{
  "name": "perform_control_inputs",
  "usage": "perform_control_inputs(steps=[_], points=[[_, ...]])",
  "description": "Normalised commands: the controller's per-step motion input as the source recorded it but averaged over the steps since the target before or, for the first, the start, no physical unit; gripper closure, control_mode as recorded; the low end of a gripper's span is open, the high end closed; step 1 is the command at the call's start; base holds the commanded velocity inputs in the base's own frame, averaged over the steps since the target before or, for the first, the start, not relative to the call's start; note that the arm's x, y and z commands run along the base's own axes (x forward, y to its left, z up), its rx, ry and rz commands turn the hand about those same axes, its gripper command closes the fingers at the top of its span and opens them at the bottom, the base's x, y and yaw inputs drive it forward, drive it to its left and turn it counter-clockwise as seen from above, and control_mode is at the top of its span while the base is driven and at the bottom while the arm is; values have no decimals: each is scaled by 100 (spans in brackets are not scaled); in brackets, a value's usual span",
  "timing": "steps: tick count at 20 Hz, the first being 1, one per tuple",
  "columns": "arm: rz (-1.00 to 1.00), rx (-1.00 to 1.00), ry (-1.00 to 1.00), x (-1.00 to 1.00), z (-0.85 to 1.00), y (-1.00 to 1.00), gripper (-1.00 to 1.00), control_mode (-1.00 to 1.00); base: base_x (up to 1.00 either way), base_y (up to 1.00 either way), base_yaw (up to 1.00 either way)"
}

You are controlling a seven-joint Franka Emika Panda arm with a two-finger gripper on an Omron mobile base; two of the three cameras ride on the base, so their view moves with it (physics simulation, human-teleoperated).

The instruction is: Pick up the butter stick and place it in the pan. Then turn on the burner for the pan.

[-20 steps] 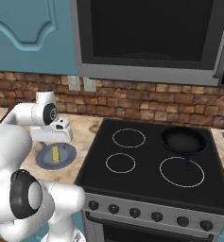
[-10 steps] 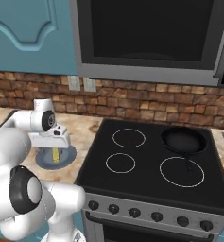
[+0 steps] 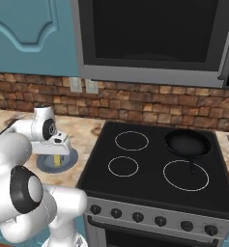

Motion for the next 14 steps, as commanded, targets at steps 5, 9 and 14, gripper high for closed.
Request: perform_control_inputs(steps=[5, 9, 14], points=[[0, 0, 0, 21, -13, 13, -100, -100, 0, 0, 0], [0, 0, 0, 23, -15, 11, -100, -100, 0, 0, 0], [0, 0, 0, 18, -20, 5, -100, -100, 0, 0, 0]])
